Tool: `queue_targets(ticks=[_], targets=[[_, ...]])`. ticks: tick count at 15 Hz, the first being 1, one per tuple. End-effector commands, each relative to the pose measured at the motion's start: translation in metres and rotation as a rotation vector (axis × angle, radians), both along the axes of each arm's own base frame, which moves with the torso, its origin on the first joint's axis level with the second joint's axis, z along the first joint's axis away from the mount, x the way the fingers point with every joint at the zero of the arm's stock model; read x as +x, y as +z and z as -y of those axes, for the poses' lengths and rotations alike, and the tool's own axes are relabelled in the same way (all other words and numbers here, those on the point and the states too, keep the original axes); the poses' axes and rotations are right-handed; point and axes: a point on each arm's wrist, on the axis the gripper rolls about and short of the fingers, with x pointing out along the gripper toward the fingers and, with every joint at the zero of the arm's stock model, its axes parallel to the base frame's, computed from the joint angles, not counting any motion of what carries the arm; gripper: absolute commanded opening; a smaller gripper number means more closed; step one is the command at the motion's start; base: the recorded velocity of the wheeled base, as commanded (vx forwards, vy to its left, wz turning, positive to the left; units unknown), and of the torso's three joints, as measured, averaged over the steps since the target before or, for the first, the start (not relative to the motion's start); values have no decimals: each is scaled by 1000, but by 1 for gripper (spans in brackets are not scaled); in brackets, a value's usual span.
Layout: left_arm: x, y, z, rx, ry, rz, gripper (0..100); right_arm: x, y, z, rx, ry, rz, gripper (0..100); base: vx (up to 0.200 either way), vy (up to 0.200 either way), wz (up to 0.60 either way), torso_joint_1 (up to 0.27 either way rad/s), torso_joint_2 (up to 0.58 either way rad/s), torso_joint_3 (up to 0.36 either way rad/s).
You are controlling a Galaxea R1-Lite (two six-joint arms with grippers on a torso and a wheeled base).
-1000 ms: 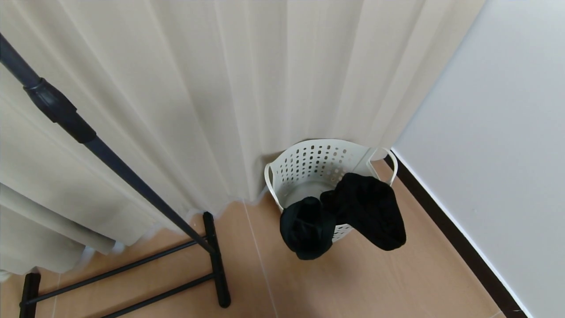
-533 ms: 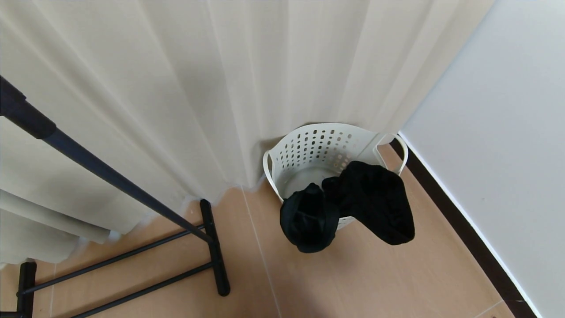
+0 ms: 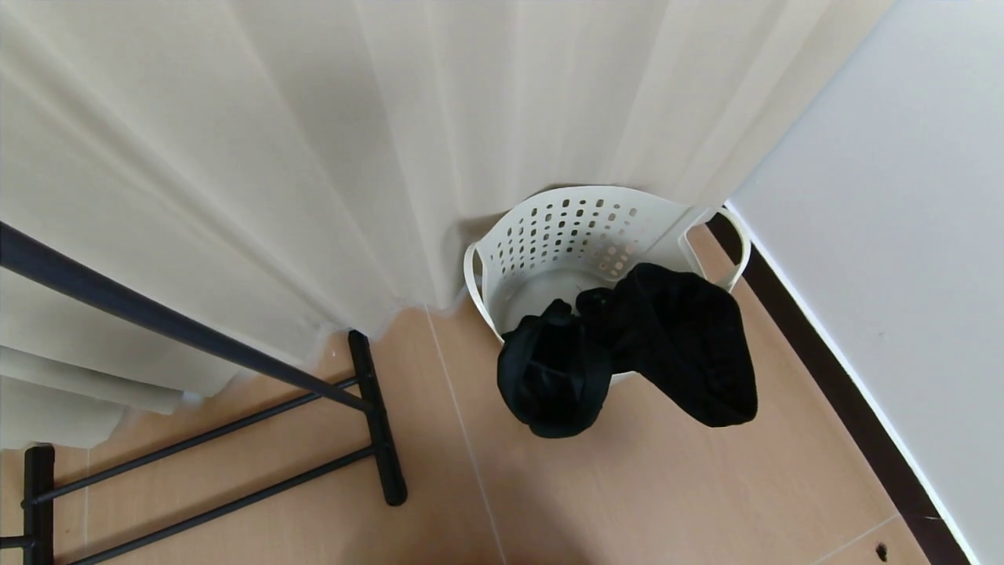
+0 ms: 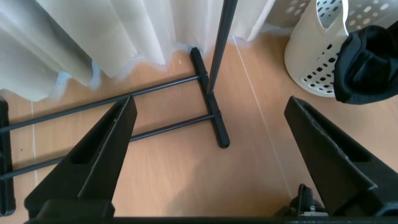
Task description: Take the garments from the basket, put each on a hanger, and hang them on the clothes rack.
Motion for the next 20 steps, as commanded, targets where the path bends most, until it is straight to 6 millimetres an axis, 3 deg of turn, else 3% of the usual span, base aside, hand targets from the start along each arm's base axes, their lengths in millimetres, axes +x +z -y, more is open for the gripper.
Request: queue_targets(ticks=[1, 3, 4, 5, 8, 11, 13, 14, 15, 18, 19, 20], targets=[[0, 0, 0, -1, 3, -3, 100, 4, -1, 0, -14, 11, -74, 100, 0, 0, 0, -7, 2, -56], [0, 0, 0, 16, -5, -2, 100, 20, 7, -2, -58, 153, -226, 100, 0, 0, 0, 0, 0, 0], [0, 0, 0, 13, -5, -2, 100, 34, 27, -4, -65, 216, -283, 100, 0, 0, 0, 0, 0, 0], [0, 0, 0, 13, -4, -2, 100, 53, 45, -7, -68, 247, -339, 100, 0, 0, 0, 0, 0, 0], [0, 0, 0, 13, -2, -2, 100, 96, 62, -15, -95, 261, -408, 100, 0, 0, 0, 0, 0, 0], [0, 0, 0, 13, -4, -2, 100, 136, 82, -20, -326, 291, -415, 100, 0, 0, 0, 0, 0, 0], [0, 0, 0, 13, -4, -2, 100, 194, 97, -28, -474, 294, -460, 100, 0, 0, 0, 0, 0, 0], [0, 0, 0, 13, -4, -3, 100, 212, 100, -30, -536, 296, -465, 100, 0, 0, 0, 0, 0, 0], [0, 0, 0, 13, -4, -3, 100, 252, 101, -34, -667, 319, -481, 100, 0, 0, 0, 0, 0, 0], [0, 0, 0, 13, -4, -2, 100, 339, 102, -46, -929, 363, -458, 100, 0, 0, 0, 0, 0, 0], [0, 0, 0, 13, -4, -2, 100, 340, 102, -46, -937, 362, -459, 100, 0, 0, 0, 0, 0, 0], [0, 0, 0, 13, -4, -2, 100, 365, 113, -50, -1055, 355, -476, 100, 0, 0, 0, 0, 0, 0]])
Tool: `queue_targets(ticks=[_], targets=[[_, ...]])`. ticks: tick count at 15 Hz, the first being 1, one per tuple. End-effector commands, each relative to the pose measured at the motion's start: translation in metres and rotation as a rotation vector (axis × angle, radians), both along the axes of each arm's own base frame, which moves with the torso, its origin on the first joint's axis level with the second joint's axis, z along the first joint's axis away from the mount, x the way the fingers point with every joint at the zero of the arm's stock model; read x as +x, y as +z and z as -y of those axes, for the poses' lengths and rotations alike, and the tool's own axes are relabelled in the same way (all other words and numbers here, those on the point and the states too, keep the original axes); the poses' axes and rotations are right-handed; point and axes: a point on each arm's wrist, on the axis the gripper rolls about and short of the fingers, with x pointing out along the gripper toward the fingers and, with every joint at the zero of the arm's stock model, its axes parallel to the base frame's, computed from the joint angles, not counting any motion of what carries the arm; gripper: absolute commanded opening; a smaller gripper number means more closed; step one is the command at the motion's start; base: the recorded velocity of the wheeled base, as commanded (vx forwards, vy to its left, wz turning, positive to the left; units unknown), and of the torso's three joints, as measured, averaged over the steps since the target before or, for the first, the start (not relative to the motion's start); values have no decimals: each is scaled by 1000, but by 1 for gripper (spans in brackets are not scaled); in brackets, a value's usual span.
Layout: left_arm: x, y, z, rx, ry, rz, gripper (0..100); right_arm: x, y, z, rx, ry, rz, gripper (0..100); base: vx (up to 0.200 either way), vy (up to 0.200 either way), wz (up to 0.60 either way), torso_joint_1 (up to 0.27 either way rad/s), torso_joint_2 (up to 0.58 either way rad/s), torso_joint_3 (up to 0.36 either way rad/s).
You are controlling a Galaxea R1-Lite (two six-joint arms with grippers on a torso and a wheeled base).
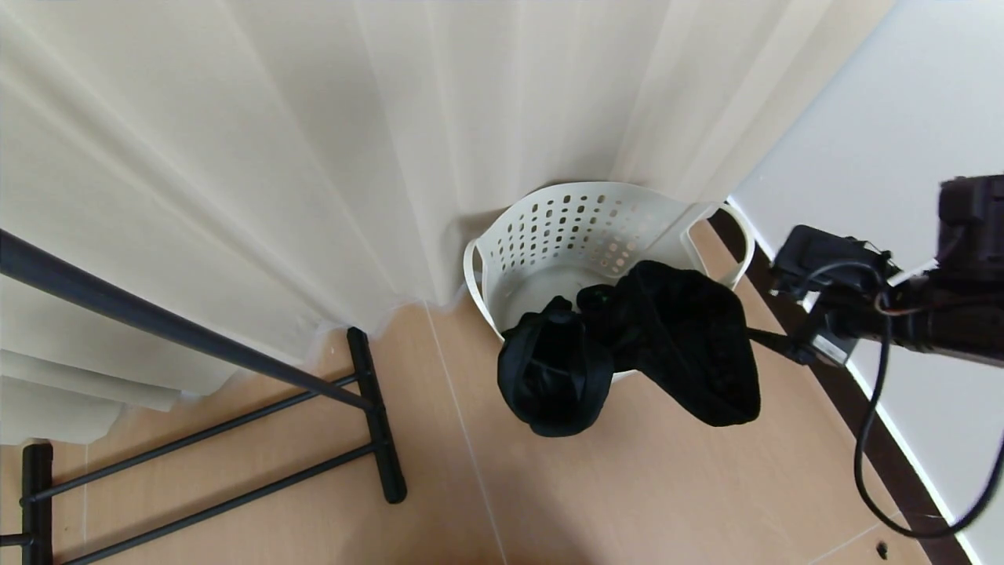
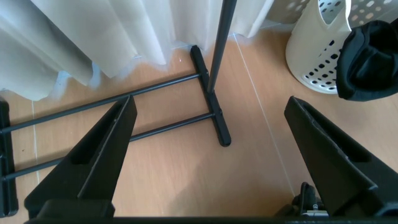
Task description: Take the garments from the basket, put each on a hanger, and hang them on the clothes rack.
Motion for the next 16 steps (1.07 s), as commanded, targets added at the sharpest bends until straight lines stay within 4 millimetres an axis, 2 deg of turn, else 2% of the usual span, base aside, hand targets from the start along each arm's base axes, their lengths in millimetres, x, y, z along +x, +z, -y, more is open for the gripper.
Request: queue_targets(ticks=[1, 3, 4, 7, 8, 13, 15, 16], targets=[[0, 0, 0, 0, 1, -1, 100, 83, -12, -17, -202, 28, -120, 100, 0, 0, 0, 0, 0, 0], [0, 0, 0, 0, 1, -2, 100, 104, -11, -26, -208, 41, -141, 100, 0, 0, 0, 0, 0, 0], [0, 0, 0, 0, -1, -1, 100, 120, -16, -30, -208, 38, -137, 100, 0, 0, 0, 0, 0, 0], [0, 0, 0, 0, 1, -1, 100, 146, -38, -34, -212, 36, -157, 100, 0, 0, 0, 0, 0, 0], [0, 0, 0, 0, -1, -1, 100, 154, -43, -35, -215, 27, -155, 100, 0, 0, 0, 0, 0, 0], [0, 0, 0, 0, 1, -1, 100, 185, -46, -42, -183, -4, -97, 100, 0, 0, 0, 0, 0, 0], [0, 0, 0, 0, 1, -1, 100, 190, -48, -42, -177, -9, -90, 100, 0, 0, 0, 0, 0, 0], [0, 0, 0, 0, 1, -2, 100, 200, -49, -44, -171, -12, -66, 100, 0, 0, 0, 0, 0, 0]])
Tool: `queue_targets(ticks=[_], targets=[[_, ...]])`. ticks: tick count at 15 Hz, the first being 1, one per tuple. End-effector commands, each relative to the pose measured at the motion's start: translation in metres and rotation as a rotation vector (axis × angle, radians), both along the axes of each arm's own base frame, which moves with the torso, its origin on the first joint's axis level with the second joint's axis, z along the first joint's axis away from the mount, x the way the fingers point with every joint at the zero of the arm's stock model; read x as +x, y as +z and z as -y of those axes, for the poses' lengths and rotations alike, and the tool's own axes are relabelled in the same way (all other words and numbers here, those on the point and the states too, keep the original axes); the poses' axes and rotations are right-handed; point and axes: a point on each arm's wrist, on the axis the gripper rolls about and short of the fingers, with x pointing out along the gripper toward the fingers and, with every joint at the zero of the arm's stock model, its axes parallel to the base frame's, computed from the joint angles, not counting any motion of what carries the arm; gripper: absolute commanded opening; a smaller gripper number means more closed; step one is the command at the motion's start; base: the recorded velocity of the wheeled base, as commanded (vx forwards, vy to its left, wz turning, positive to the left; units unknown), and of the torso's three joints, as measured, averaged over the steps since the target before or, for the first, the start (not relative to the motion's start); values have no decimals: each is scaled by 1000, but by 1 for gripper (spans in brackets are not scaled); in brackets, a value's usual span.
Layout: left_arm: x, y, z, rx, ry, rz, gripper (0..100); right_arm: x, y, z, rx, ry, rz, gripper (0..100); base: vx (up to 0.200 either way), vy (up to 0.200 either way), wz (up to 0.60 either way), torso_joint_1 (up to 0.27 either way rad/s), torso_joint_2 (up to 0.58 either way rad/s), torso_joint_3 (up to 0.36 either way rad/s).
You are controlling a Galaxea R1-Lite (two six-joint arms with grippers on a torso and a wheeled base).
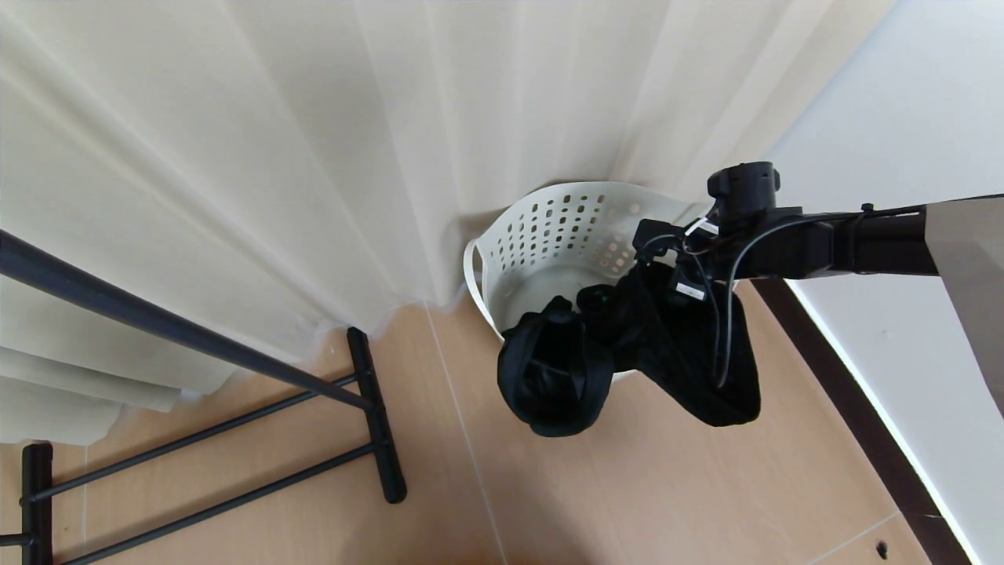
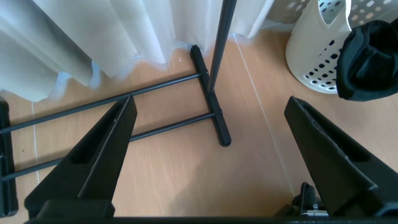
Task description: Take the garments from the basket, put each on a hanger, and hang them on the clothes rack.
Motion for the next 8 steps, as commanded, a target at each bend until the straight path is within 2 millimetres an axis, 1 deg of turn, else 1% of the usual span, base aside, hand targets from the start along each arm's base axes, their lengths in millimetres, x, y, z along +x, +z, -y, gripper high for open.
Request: queue_targets(ticks=[1, 3, 5, 6, 7, 8], targets=[[0, 0, 0, 0, 1, -2, 100, 16, -8, -3, 8, -1, 21, 100, 0, 0, 0, 0, 0, 0], [0, 0, 0, 0, 1, 0, 100, 24, -7, -5, 27, -9, 49, 100, 0, 0, 0, 0, 0, 0], [0, 0, 0, 0, 1, 0, 100, 24, -8, -5, 36, -14, 45, 100, 0, 0, 0, 0, 0, 0], [0, 0, 0, 0, 1, 0, 100, 23, -7, -5, 43, -18, 44, 0, 0, 0, 0, 0, 0, 0], [0, 0, 0, 0, 1, 0, 100, 23, -6, -5, 53, -24, 42, 0, 0, 0, 0, 0, 0, 0], [0, 0, 0, 0, 1, 0, 100, 17, -1, -4, 97, -52, 29, 0, 0, 0, 0, 0, 0, 0]])
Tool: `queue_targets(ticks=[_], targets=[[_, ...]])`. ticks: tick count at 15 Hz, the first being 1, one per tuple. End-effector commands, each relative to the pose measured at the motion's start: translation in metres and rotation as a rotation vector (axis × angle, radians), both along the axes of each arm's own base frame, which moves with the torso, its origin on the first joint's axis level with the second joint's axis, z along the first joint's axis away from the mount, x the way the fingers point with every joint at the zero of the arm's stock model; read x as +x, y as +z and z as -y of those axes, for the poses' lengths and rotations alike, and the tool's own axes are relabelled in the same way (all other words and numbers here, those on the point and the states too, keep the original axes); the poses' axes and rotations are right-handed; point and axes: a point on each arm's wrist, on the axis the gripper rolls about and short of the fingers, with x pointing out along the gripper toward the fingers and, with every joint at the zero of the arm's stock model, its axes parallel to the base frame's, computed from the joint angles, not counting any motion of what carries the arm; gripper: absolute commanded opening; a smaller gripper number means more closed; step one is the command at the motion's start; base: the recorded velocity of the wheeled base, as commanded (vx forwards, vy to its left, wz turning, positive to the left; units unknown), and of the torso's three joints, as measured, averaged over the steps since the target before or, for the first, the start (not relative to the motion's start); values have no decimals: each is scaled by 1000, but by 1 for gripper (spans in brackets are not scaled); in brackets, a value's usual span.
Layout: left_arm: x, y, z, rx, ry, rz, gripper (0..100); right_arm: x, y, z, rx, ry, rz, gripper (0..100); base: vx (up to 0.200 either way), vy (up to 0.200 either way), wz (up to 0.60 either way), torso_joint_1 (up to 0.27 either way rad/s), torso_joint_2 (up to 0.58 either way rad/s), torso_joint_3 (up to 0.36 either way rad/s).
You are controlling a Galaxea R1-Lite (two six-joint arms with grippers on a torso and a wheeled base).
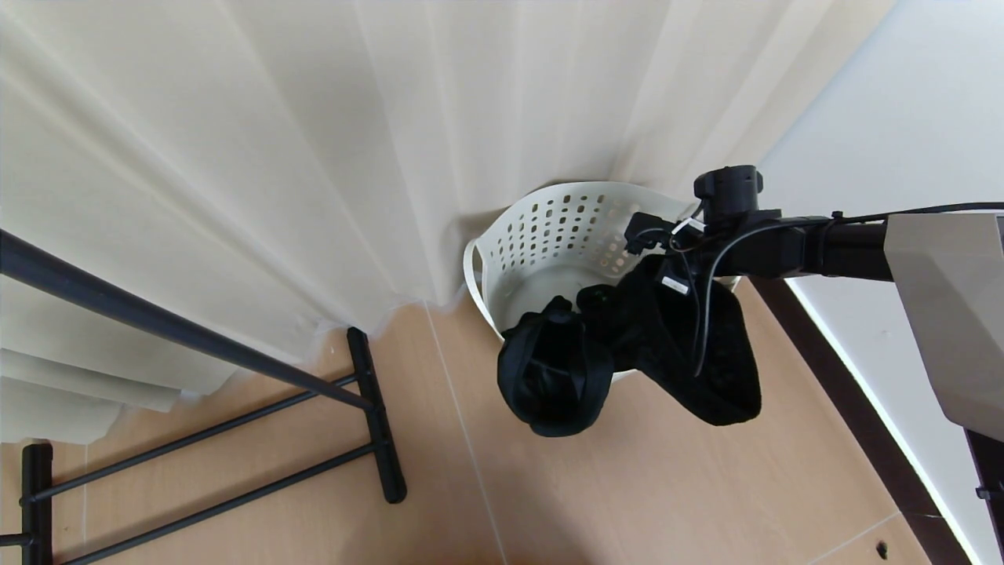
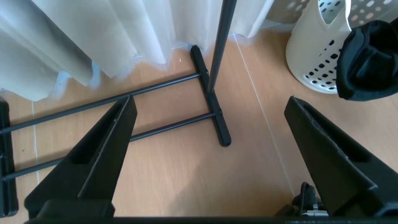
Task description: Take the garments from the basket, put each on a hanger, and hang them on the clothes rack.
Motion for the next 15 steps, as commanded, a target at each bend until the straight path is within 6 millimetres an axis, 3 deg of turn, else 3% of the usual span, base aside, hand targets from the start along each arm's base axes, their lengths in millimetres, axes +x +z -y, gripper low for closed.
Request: queue_targets(ticks=[1, 2, 3, 7, 9, 12, 15], targets=[[0, 0, 0, -1, 1, 0, 100, -12, 10, 2, 44, -29, -12, 0, 0, 0, 0, 0, 0, 0], [0, 0, 0, -1, 1, 0, 100, -16, 13, 3, 56, -44, -16, 0, 0, 0, 0, 0, 0, 0], [0, 0, 0, 1, 1, 0, 100, -40, 27, 7, 120, -101, -35, 0, 0, 0, 0, 0, 0, 0], [0, 0, 0, 1, -1, 0, 100, -151, 74, 6, 422, -221, -69, 0, 0, 0, 0, 0, 0, 0], [0, 0, 0, 2, -1, -2, 100, -213, 85, 12, 512, -224, -70, 0, 0, 0, 0, 0, 0, 0], [0, 0, 0, 2, -3, -2, 100, -261, 75, 24, 546, -205, -84, 0, 0, 0, 0, 0, 0, 0], [0, 1, 0, 2, -4, 0, 100, -277, 57, 29, 566, -184, -24, 0, 0, 0, 0, 0, 0, 0]])
